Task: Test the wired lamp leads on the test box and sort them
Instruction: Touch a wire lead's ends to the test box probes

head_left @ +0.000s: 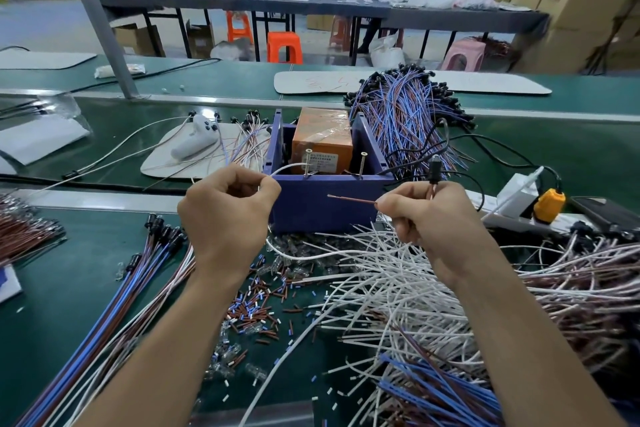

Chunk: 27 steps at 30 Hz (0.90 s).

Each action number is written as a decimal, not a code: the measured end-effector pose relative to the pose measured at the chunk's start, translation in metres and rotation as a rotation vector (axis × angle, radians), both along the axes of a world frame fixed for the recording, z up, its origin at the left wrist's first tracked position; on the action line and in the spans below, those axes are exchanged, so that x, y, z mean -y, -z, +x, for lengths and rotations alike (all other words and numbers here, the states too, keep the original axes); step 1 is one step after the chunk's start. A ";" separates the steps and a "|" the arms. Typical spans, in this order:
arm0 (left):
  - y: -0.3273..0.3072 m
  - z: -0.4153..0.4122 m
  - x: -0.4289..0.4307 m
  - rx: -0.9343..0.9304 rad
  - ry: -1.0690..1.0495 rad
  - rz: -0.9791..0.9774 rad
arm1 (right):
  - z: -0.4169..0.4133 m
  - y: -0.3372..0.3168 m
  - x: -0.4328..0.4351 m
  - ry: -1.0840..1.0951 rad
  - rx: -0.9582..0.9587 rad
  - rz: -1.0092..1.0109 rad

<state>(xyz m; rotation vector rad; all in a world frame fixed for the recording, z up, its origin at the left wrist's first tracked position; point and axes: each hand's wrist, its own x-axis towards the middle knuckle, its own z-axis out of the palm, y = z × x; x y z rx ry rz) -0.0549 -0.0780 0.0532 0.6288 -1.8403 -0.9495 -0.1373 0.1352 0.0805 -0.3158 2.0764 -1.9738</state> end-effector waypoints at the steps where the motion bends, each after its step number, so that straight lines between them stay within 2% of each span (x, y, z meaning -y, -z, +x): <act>1: 0.000 0.000 0.000 0.009 -0.014 0.004 | 0.000 0.000 0.001 0.016 0.000 -0.012; 7: 0.001 0.000 -0.002 0.014 -0.040 -0.014 | -0.005 0.003 0.002 0.173 -0.046 -0.079; 13: 0.001 0.000 -0.002 0.009 -0.040 -0.013 | -0.008 0.005 0.000 0.338 -0.091 -0.027; 16: -0.003 0.000 -0.001 -0.020 -0.043 -0.002 | -0.001 -0.006 -0.007 0.085 -0.039 -0.039; 18: -0.012 0.002 -0.001 -0.083 -0.014 0.033 | 0.007 -0.014 -0.012 -0.083 -0.059 0.046; 20: -0.026 0.005 -0.002 -0.100 0.054 0.062 | 0.016 -0.020 -0.017 -0.090 -0.075 0.044; 21: -0.034 0.007 -0.003 -0.055 0.079 0.056 | 0.020 -0.022 -0.019 -0.068 -0.071 0.017; 23: -0.045 0.011 -0.003 0.188 0.108 -0.015 | 0.028 -0.025 -0.026 -0.049 -0.071 0.008; 25: -0.053 0.018 -0.004 0.485 0.103 -0.119 | 0.036 -0.027 -0.034 -0.090 -0.071 0.072; 27: -0.055 0.031 -0.009 0.619 0.090 -0.198 | 0.043 -0.031 -0.041 -0.191 -0.035 0.161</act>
